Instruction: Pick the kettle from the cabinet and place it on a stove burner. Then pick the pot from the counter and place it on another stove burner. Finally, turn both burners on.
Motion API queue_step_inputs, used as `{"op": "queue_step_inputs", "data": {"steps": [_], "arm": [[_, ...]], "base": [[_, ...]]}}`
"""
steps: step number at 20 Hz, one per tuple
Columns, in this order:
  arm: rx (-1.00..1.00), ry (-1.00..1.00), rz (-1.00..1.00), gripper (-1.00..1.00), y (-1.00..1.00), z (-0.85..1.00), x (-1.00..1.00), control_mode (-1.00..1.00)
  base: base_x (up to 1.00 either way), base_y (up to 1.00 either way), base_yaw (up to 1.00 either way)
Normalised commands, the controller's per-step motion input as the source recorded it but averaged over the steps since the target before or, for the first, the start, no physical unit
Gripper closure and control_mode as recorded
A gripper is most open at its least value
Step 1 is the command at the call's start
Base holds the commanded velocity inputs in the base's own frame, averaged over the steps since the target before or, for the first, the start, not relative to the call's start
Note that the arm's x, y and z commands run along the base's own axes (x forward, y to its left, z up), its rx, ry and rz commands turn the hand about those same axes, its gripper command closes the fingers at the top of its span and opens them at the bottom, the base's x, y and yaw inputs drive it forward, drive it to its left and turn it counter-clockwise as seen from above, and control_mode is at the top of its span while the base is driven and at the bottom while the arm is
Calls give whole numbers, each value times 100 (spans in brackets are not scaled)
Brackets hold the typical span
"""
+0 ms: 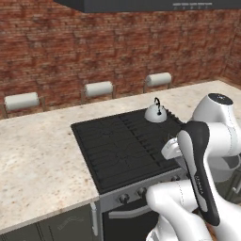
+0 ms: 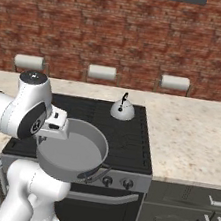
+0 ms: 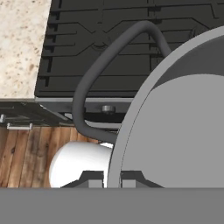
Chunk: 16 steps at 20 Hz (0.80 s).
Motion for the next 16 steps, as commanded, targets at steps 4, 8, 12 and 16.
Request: {"op": "queue_step_inputs", "data": {"steps": [4, 8, 12, 16], "arm": [[0, 0, 0, 100, 0, 0, 10, -100], [0, 0, 0, 100, 0, 0, 24, -100], [0, 2, 0, 100, -1, 0, 36, -100], [0, 2, 0, 100, -1, 0, 35, -100]], "base": [[0, 0, 0], [0, 0, 0], [0, 0, 0], [0, 0, 0]]}}
